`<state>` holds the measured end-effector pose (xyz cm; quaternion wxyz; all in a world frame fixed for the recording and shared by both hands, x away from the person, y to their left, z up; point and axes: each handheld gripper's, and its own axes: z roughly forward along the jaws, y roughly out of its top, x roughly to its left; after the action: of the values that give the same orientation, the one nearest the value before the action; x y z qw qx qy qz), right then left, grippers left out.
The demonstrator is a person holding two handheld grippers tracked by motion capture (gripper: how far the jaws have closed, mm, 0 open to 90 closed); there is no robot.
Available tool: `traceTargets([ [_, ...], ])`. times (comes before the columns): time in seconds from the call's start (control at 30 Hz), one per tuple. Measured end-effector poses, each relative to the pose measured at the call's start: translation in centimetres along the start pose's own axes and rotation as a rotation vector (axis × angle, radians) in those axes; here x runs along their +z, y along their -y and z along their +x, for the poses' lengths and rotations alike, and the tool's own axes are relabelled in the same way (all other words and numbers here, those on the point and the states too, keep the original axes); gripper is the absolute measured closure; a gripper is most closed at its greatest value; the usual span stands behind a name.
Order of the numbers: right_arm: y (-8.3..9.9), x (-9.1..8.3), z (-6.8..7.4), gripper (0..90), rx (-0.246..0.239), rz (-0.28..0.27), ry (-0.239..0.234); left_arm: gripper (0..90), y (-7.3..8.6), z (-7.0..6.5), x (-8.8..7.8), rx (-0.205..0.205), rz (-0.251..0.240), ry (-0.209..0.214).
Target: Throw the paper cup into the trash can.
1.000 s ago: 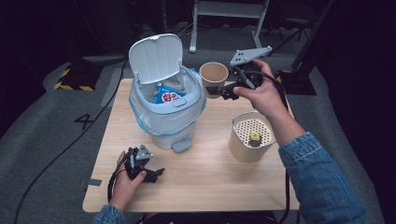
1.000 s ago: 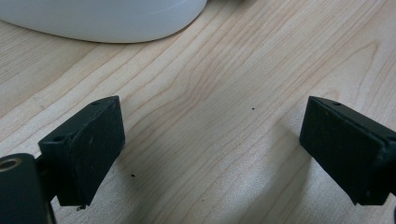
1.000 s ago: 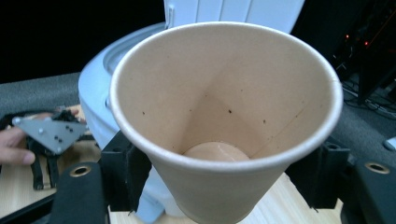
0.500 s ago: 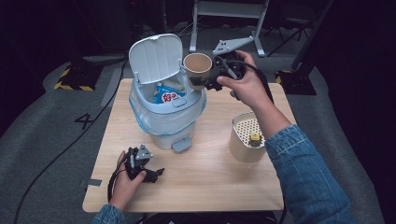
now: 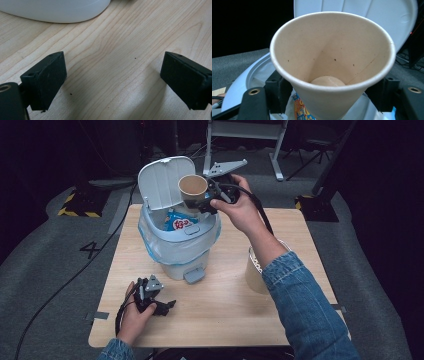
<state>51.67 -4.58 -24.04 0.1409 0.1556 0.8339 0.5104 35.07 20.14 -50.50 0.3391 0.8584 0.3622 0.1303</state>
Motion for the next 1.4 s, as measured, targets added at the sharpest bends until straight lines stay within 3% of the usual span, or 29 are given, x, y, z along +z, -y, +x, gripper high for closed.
traceTargets([
  [0.1,0.1,0.9,0.2,29.4,-0.001,0.025,0.005,7.1,0.0,0.0,0.0,0.000,0.000,0.000],
  [0.27,0.1,2.0,0.6,29.5,0.027,0.063,-0.025,7.1,0.0,0.0,0.0,0.004,0.000,0.002],
  [0.5,-0.1,2.8,1.1,28.9,0.006,0.114,-0.023,7.1,0.0,0.1,0.0,0.005,0.001,0.003],
  [0.53,0.0,3.1,1.2,26.2,-0.005,0.125,-0.033,7.1,0.0,0.1,0.0,0.005,0.000,0.004],
  [0.6,0.1,3.4,1.3,10.5,-0.032,0.140,-0.034,7.1,0.0,0.1,0.0,0.006,0.001,0.003],
  [0.63,0.2,3.5,1.3,10.6,-0.028,0.143,-0.040,7.1,0.0,0.1,0.0,0.006,0.001,0.003],
  [0.7,0.1,3.5,1.3,21.4,-0.028,0.125,-0.023,7.1,0.0,0.1,0.0,0.006,0.001,0.003],
  [0.73,0.1,3.4,1.3,17.1,-0.019,0.112,-0.011,7.1,0.0,0.1,0.0,0.006,0.001,0.003],
  [0.77,0.1,3.3,1.4,12.4,-0.016,0.104,-0.009,7.1,0.0,0.1,0.0,0.005,0.001,0.003],
  [0.83,-0.1,2.8,1.4,18.5,-0.039,0.101,-0.018,7.0,0.0,0.1,0.0,0.005,0.001,0.003],
  [0.9,-0.2,2.3,1.5,14.2,-0.038,0.096,-0.023,7.0,0.0,0.1,0.0,0.005,0.001,0.004],
  [0.97,-0.4,1.8,1.6,17.2,-0.049,0.098,-0.013,7.0,0.0,0.1,0.0,0.007,0.001,0.004],
  [1.4,-0.7,-3.7,1.7,20.5,-0.024,0.070,0.014,6.9,0.0,0.2,0.0,0.021,0.001,0.017],
])
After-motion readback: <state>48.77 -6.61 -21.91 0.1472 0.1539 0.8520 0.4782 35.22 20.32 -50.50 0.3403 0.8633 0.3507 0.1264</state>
